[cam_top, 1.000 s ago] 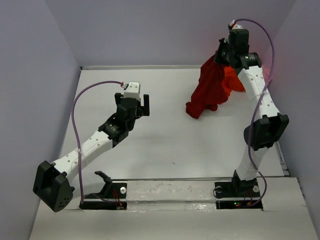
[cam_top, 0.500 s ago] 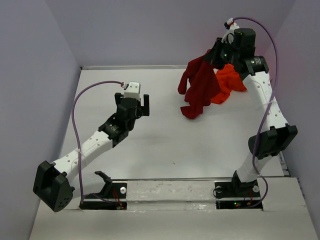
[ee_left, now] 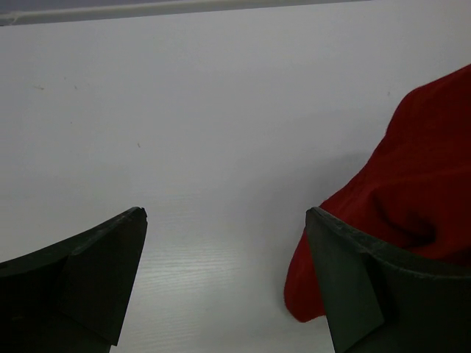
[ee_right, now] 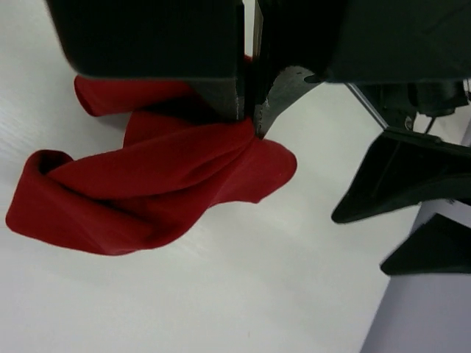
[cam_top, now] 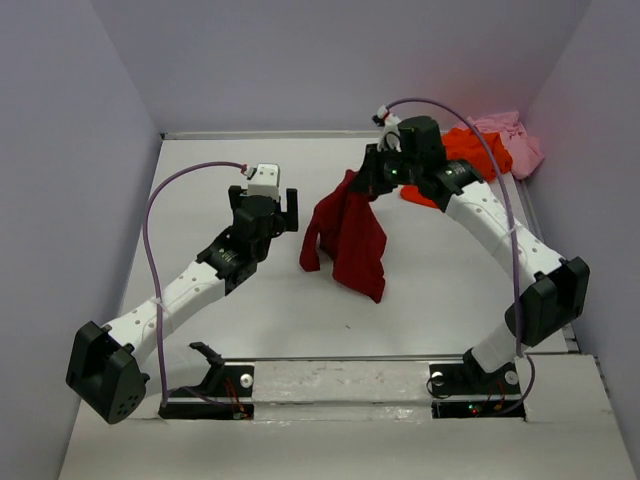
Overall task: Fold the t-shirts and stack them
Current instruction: Move the tshirt to the center of the board
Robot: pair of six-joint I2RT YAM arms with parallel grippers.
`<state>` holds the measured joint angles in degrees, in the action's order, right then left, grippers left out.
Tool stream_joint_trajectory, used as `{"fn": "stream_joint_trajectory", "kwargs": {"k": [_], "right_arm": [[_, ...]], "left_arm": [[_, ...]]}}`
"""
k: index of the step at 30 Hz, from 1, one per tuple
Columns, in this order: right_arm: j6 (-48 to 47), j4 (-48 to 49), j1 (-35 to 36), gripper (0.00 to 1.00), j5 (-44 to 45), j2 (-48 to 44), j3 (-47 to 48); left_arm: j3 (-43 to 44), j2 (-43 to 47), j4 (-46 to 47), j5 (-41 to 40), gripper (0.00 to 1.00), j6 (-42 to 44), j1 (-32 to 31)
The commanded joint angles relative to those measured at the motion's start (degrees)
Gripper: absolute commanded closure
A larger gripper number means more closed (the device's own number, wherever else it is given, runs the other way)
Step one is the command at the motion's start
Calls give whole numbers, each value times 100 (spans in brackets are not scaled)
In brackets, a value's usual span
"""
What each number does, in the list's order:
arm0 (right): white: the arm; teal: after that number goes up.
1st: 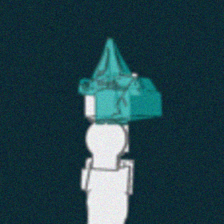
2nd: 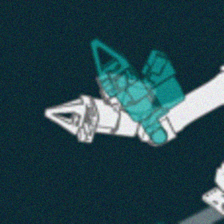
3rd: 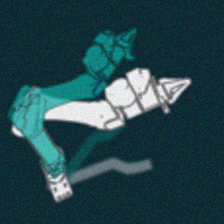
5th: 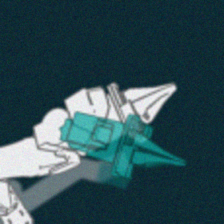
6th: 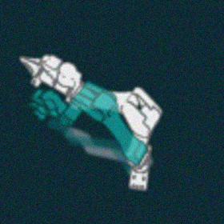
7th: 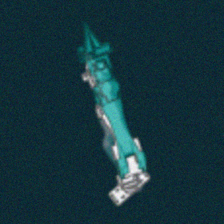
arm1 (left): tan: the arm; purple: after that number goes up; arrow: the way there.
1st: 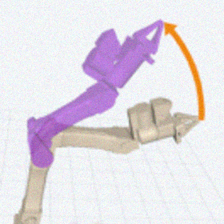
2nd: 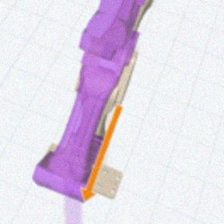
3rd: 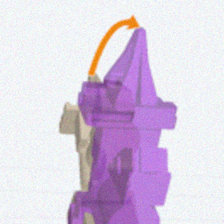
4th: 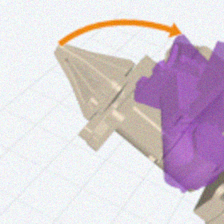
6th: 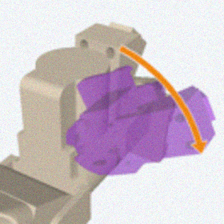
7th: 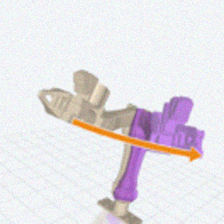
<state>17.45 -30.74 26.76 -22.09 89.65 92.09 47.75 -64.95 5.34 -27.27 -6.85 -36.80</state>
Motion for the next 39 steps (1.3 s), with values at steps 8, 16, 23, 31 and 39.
{"fn": "stream_joint_trajectory", "kwargs": {"k": [8, 16, 23, 31, 39], "right_arm": [[461, 1009, 795, 100, 398, 1116, -746], [109, 237, 700, 22, 2774, 1599, -79], [310, -433, 251, 22, 4256, 2258, 661], [399, -433, -267, 23, 4503, 2838, 880], [364, -433, -724, 24, 4196, 3400, 1091]], "left_arm": [[103, 202, 248, -165, 1, 88, -29], [103, 228, 248, -147, 1, 88, -29], [94, 298, 248, -165, 1, 105, -29], [77, 342, 265, -165, 1, 105, -38], [68, 369, 265, -165, 1, 114, -47]]}}
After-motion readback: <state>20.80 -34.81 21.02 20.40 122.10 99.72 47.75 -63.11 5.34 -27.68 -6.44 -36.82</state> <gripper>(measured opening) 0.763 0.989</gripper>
